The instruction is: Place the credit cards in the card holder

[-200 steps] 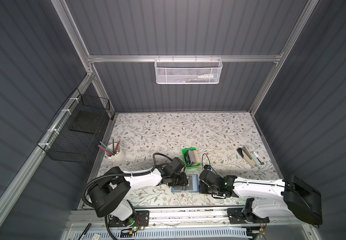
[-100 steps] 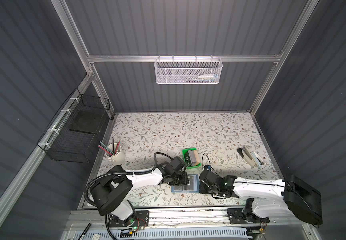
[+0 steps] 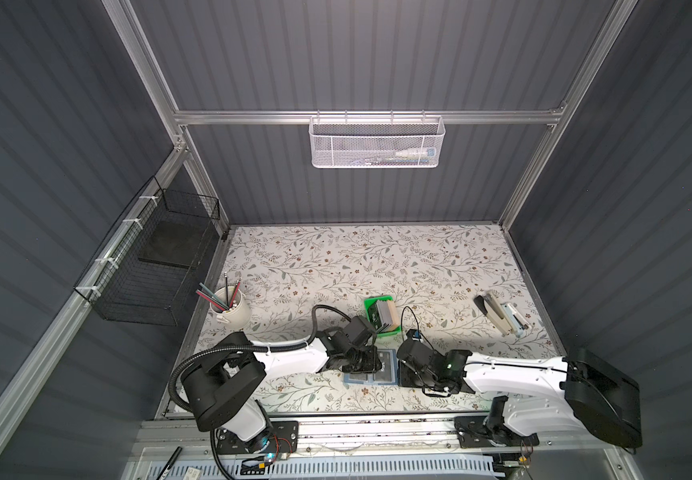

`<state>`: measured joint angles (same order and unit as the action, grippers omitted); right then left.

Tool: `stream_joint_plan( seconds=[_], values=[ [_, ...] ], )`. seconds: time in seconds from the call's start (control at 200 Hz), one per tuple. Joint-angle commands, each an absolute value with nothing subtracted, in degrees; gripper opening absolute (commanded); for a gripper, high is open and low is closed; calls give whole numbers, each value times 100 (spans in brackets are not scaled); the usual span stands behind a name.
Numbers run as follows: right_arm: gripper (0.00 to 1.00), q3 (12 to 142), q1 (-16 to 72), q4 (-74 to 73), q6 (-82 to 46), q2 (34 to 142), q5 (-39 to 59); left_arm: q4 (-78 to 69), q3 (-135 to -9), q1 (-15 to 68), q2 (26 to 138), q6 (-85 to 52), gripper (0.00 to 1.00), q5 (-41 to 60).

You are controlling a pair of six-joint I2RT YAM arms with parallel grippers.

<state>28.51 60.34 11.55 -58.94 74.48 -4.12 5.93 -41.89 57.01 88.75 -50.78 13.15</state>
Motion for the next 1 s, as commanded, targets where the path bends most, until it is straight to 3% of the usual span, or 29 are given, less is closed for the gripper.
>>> stream_joint_plan(
  seconds=[0.0,0.465,0.73,0.996],
  values=[
    [11,2863,6056,1593,-5826,7564,-526,563,-4073,5755,8698,-5148,31,1279],
    [11,3094,6056,1664,-5722,7558,-670,556,-3652,5928,8085,-5434,34,744],
    [13,3058,6134,1851,-5752,6916,-680,486,-3445,5963,7734,-5423,30,651],
    [15,2870,6130,1524,-5888,6229,-479,553,-3755,6052,8193,-5403,26,469]
  ],
)
